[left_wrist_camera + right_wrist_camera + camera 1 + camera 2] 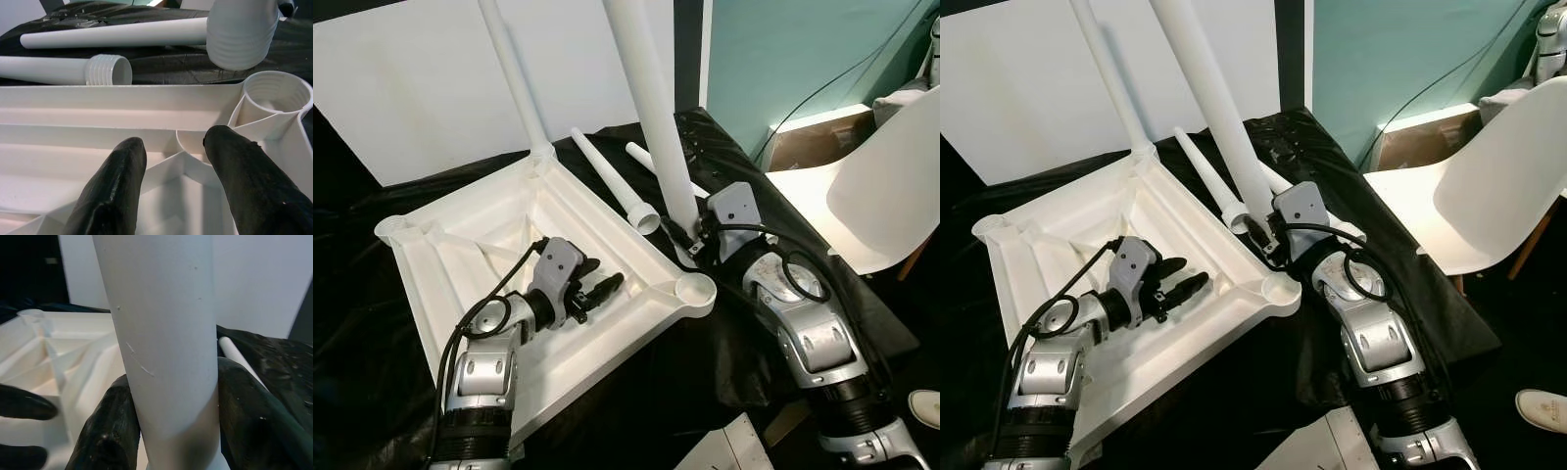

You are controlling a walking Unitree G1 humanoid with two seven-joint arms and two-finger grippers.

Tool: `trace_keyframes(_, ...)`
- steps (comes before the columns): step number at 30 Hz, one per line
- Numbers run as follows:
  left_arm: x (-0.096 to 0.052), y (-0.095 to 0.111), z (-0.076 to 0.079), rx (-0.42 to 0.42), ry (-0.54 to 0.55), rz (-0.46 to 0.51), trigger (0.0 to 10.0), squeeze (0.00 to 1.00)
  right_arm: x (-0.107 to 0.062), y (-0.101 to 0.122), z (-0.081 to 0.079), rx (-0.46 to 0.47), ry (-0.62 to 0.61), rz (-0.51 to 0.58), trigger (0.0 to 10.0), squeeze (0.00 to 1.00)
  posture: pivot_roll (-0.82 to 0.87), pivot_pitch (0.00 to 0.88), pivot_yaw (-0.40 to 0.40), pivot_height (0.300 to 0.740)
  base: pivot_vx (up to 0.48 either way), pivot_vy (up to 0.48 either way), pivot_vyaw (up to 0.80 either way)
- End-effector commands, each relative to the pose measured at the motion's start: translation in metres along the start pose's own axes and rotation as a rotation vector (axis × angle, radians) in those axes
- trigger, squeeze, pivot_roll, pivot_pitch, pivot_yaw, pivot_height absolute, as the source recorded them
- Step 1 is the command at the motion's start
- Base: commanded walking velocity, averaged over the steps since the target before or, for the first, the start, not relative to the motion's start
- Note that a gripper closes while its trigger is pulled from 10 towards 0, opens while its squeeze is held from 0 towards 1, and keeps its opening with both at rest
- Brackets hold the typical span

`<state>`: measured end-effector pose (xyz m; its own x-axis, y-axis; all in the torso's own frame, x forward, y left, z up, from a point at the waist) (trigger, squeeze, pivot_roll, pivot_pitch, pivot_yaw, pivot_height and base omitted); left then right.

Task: Building children table

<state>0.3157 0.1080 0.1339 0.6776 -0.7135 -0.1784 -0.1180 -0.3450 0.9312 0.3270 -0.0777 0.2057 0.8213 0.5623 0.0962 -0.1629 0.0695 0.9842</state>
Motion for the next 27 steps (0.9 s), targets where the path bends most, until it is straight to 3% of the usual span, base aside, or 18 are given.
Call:
trace_keyframes(1,-0.004,-0.001,0.006,0.001,-0.081,-0.001,10.0,0.00,-0.002,-0.001,-0.006,0.012,0.029,-0.004,10.0,0.00,-0.11,0.000,0.125,0.740,0.000,0.000,0.00)
trace_keyframes(7,-0.003,-0.002,0.005,0.005,-0.073,-0.011,10.0,0.00,-0.010,-0.004,-0.006,0.003,0.029,-0.025,10.0,0.00,-0.12,0.000,0.124,0.740,0.000,0.000,0.00)
trace_keyframes(14,-0.008,-0.013,0.016,0.014,-0.150,-0.079,10.0,0.00,-0.023,-0.009,-0.010,0.013,0.061,-0.066,10.0,0.00,-0.13,0.000,0.126,0.740,0.000,0.000,0.00)
trace_keyframes(21,-0.021,-0.027,0.037,0.005,-0.323,-0.159,10.0,0.00,-0.032,-0.022,-0.014,0.036,0.089,-0.114,10.0,0.00,-0.14,0.000,0.131,0.740,0.000,0.000,0.00)
trace_keyframes(23,-0.021,-0.028,0.036,0.011,-0.319,-0.167,10.0,0.00,-0.033,-0.025,-0.014,0.038,0.090,-0.123,10.0,0.00,-0.14,0.000,0.131,0.740,0.000,0.000,0.00)
trace_keyframes(27,-0.011,-0.027,0.020,0.065,-0.197,-0.150,10.0,0.00,-0.032,-0.030,-0.012,0.050,0.064,-0.117,10.0,0.00,-0.13,0.000,0.132,0.740,0.000,0.000,0.00)
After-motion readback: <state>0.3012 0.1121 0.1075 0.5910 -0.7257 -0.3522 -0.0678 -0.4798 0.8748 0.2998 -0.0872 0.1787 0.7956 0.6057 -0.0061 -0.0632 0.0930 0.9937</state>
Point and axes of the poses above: a point about 5 cm out from each wrist's last joint towards the gripper, its own x axis pointing out of the wrist towards the gripper, its own y axis along the axis of the wrist's last joint, z = x × y, the point moved 4 cm from there along x, pointing out of the wrist towards the gripper, and after that the axes turned 11 degrees about x, right-handed, at the moved point
